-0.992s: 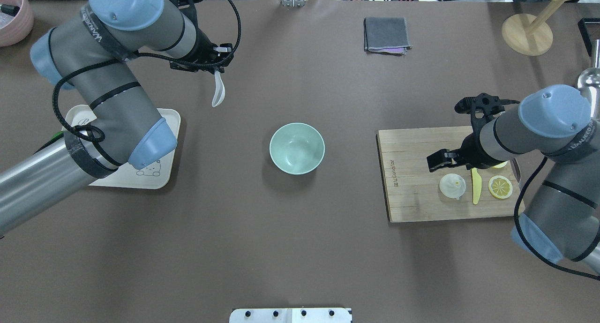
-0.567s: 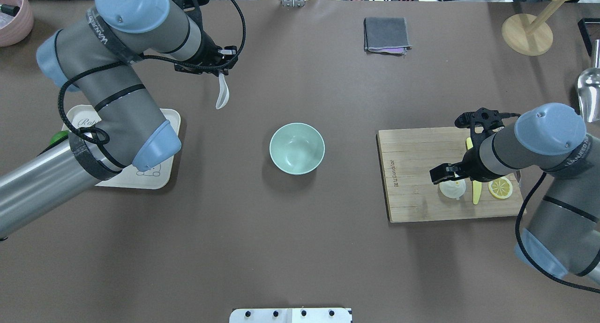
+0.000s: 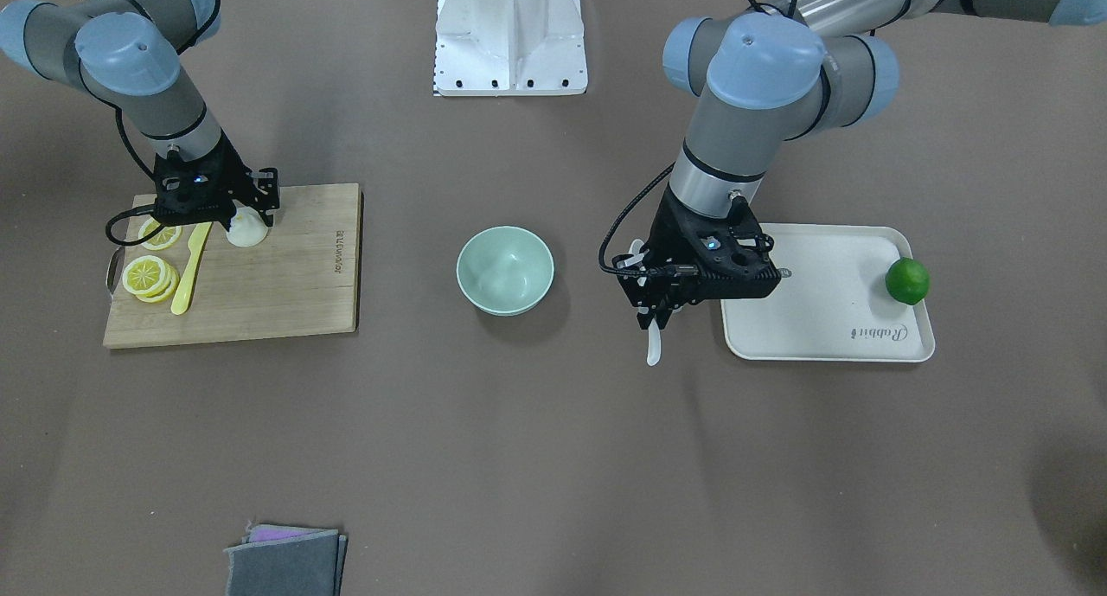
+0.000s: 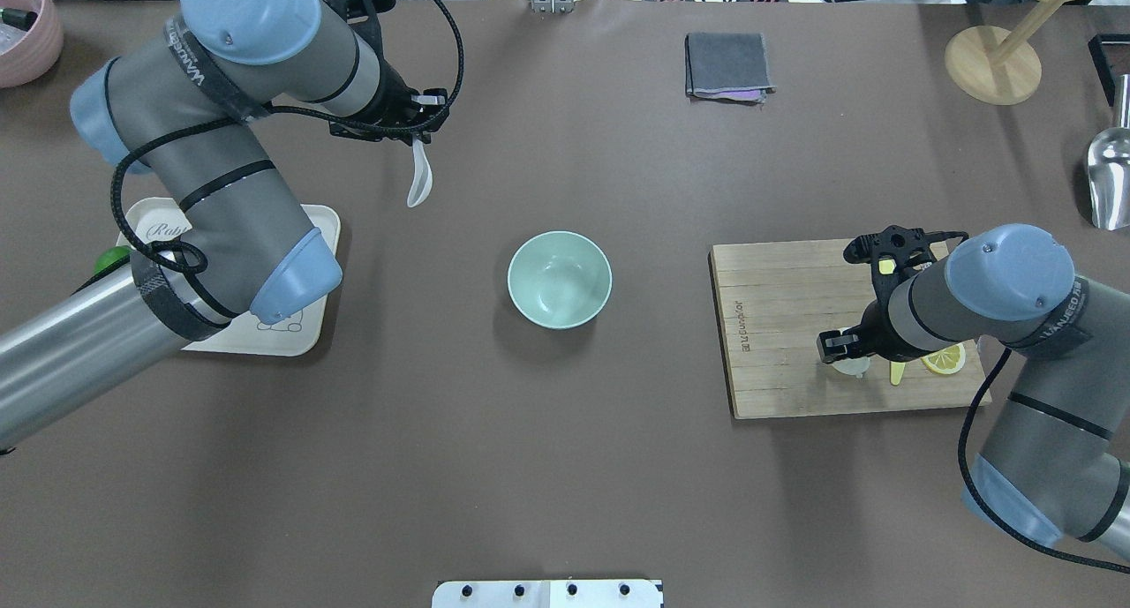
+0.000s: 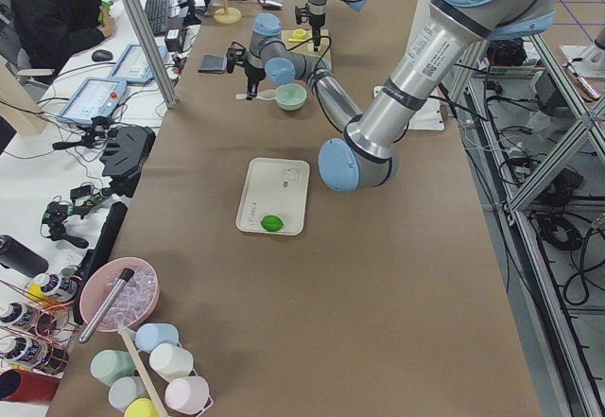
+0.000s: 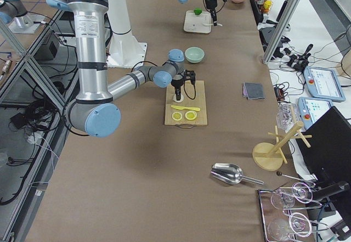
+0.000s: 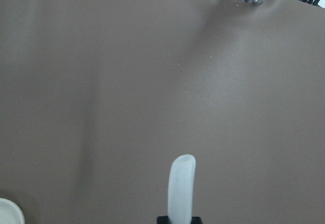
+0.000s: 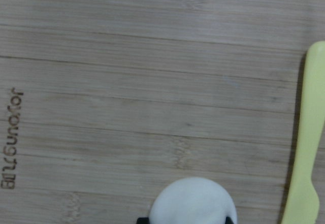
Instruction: Put spoon and bun in bowl
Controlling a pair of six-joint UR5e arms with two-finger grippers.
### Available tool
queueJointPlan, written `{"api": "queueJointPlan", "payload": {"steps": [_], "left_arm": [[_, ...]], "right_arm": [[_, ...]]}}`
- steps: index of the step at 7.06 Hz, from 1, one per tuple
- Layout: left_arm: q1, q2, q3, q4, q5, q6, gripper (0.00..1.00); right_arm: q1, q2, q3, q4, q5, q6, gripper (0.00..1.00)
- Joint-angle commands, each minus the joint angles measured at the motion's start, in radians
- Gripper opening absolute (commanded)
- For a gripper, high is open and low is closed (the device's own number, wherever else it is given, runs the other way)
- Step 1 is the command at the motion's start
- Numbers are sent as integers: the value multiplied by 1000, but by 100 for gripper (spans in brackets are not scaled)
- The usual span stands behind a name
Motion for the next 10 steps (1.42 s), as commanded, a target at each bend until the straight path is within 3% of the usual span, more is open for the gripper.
{"api": "queueJointPlan", "payload": {"steps": [1, 4, 6, 8, 10], "left_arm": [[2, -10, 3, 1, 0, -3, 0], [24, -122, 100, 0, 5, -72, 0], [90, -136, 123, -28, 121, -121, 0], [196, -131, 178, -123, 188, -194, 0], [258, -130, 177, -131, 221, -245, 0]], "right_arm": [[1, 12, 28, 4, 13, -5, 0], [87, 84, 59, 2, 144, -2, 0], [90, 136, 56, 2, 141, 10, 0], [97, 206, 57, -4, 141, 47, 0], [136, 239, 53, -10, 141, 49, 0]]}}
